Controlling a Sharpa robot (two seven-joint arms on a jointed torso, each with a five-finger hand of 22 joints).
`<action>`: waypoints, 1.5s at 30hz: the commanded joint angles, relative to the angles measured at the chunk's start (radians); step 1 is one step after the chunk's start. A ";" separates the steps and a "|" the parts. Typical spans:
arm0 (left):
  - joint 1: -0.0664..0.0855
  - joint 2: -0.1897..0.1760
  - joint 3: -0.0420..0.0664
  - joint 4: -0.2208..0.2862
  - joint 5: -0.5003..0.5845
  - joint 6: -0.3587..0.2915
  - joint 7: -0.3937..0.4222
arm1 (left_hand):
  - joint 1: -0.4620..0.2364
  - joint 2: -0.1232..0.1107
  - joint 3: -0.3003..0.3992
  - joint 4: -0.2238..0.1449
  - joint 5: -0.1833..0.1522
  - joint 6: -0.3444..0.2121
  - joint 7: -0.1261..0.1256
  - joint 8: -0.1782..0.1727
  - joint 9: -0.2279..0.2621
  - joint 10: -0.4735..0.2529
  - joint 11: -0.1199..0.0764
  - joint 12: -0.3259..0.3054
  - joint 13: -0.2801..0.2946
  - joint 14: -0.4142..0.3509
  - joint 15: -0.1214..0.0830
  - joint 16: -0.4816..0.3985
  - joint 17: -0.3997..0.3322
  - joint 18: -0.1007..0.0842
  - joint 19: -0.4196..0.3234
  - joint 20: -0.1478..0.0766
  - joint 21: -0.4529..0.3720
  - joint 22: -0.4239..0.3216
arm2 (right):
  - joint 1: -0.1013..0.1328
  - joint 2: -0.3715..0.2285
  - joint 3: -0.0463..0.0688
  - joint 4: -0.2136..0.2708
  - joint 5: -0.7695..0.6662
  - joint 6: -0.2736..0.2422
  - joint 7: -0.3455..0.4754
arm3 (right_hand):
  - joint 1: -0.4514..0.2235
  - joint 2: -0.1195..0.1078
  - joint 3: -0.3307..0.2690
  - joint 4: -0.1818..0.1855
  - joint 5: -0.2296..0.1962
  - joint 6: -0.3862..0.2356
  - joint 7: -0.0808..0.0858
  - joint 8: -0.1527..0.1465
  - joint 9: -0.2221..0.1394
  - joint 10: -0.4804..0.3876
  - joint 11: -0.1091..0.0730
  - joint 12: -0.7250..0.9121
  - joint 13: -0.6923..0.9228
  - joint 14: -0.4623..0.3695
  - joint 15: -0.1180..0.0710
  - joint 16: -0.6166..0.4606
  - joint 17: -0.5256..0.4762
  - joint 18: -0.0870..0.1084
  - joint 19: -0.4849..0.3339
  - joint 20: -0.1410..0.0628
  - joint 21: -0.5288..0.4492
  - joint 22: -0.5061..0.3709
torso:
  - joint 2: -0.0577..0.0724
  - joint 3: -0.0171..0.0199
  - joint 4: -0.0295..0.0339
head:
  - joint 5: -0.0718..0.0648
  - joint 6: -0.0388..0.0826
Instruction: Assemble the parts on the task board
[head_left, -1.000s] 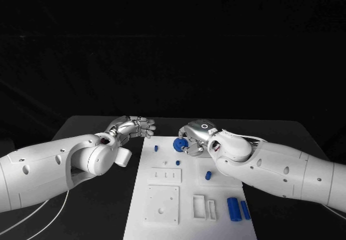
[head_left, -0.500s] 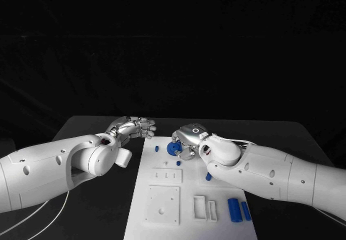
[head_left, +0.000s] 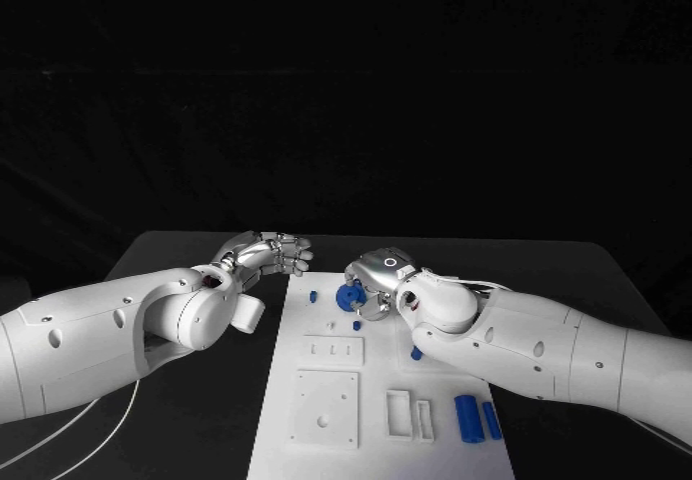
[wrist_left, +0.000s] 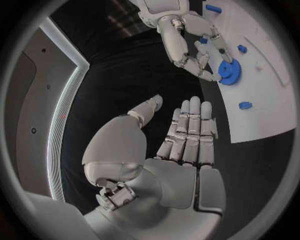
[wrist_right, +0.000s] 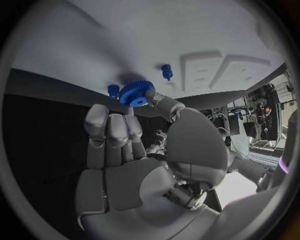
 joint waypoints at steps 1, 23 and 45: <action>0.001 0.002 0.001 0.001 -0.006 0.010 0.009 | -0.004 -0.001 0.002 -0.002 0.003 0.002 0.014 -0.004 0.001 -0.007 0.003 0.000 -0.001 0.004 -0.002 -0.003 0.001 0.014 -0.007 0.001 0.005 0.018 | -0.002 0.006 -0.001 -0.006 -0.016 0.020 -0.009 | 0.004 -0.004 0.003 0.003 0.004 0.028 0.027 0.001 0.000 -0.006 0.001 -0.006 -0.002 -0.001 -0.004 -0.006 -0.002 0.085 -0.001 -0.006 0.004 0.014 | -0.001 0.0013 0.0001 | 0.002 -0.002; 0.001 0.000 0.001 0.001 -0.006 0.011 0.008 | -0.005 -0.001 0.002 -0.002 0.003 0.002 0.014 -0.005 0.002 -0.007 0.003 0.000 -0.001 0.004 -0.002 -0.003 0.001 0.014 -0.008 0.001 0.005 0.018 | -0.003 0.007 -0.003 -0.007 0.020 0.026 -0.015 | 0.001 -0.018 0.000 0.003 -0.010 -0.021 0.044 -0.031 -0.016 -0.030 0.016 -0.030 -0.019 -0.006 0.009 -0.022 -0.012 0.085 -0.007 -0.002 0.001 0.013 | -0.001 0.0013 0.0013 | 0.001 -0.005; 0.001 0.004 0.001 -0.002 -0.005 0.011 0.009 | -0.020 0.004 0.000 0.011 0.001 0.000 0.015 -0.009 0.004 -0.008 0.003 0.000 -0.002 0.004 -0.001 -0.004 0.002 0.013 -0.008 0.001 0.006 0.017 | -0.003 0.005 -0.003 -0.020 0.093 0.060 -0.001 | -0.023 -0.019 -0.033 0.004 0.002 -0.162 0.025 -0.090 -0.048 -0.043 -0.001 -0.047 -0.029 -0.005 -0.007 -0.031 -0.006 0.085 -0.009 -0.001 0.000 0.013 | -0.001 0.0011 -0.0001 | 0.002 -0.009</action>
